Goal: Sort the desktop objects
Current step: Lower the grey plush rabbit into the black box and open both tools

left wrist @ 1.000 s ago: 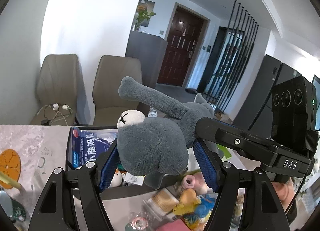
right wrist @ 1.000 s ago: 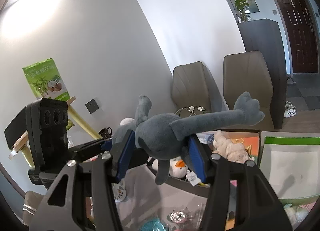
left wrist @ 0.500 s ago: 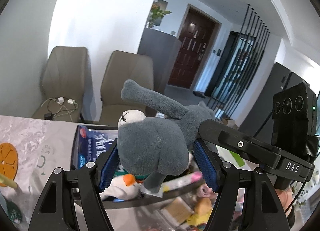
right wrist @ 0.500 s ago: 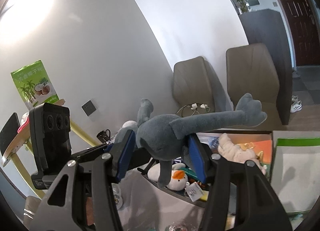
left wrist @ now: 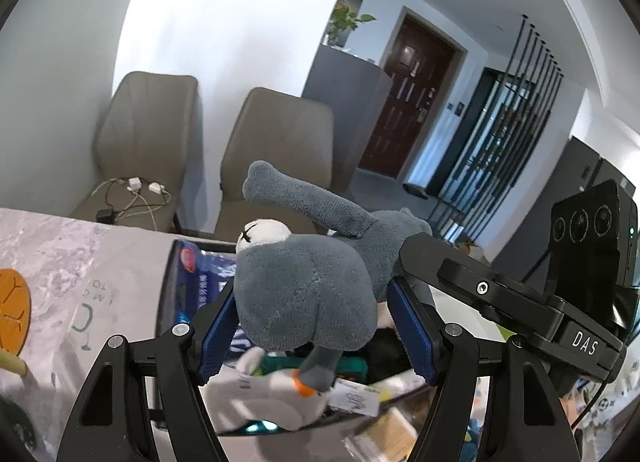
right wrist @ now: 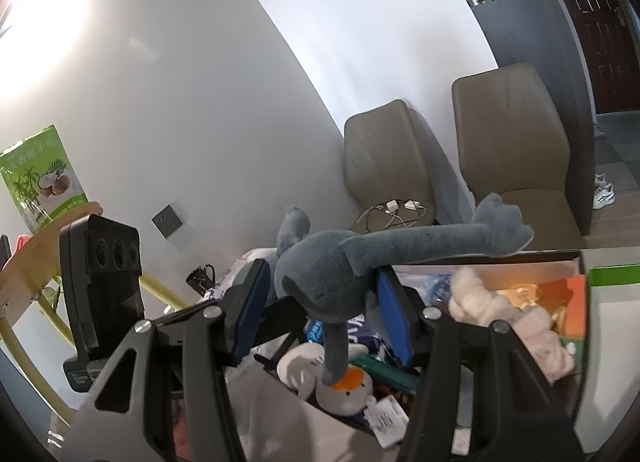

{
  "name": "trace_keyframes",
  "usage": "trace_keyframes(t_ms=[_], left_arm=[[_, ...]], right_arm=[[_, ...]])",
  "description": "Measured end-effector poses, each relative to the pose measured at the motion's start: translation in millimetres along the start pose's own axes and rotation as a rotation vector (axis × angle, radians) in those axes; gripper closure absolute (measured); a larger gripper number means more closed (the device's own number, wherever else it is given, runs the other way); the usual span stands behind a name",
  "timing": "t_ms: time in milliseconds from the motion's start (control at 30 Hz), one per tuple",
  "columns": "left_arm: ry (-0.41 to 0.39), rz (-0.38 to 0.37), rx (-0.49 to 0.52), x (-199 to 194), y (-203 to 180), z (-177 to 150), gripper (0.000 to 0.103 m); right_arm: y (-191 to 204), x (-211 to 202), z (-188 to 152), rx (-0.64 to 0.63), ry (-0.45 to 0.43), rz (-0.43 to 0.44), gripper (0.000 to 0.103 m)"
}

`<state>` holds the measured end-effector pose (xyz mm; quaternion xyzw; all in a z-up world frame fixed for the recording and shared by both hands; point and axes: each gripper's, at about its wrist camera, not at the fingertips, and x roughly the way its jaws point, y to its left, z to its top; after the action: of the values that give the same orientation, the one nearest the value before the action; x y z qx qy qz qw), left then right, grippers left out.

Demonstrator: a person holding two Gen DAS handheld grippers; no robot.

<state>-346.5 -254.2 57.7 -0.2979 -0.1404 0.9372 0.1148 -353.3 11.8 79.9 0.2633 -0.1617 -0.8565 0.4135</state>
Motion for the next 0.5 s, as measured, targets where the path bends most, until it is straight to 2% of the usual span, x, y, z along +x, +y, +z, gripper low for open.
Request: trace_keyframes(t_ms=[200, 500], left_arm=[[0.01, 0.008, -0.035, 17, 11, -1, 0.03], [0.036, 0.043, -0.07, 32, 32, -6, 0.03]], right_arm=[[-2, 15, -4, -0.014, -0.033, -0.008, 0.049], [-10, 41, -8, 0.008, -0.007, 0.003, 0.049]])
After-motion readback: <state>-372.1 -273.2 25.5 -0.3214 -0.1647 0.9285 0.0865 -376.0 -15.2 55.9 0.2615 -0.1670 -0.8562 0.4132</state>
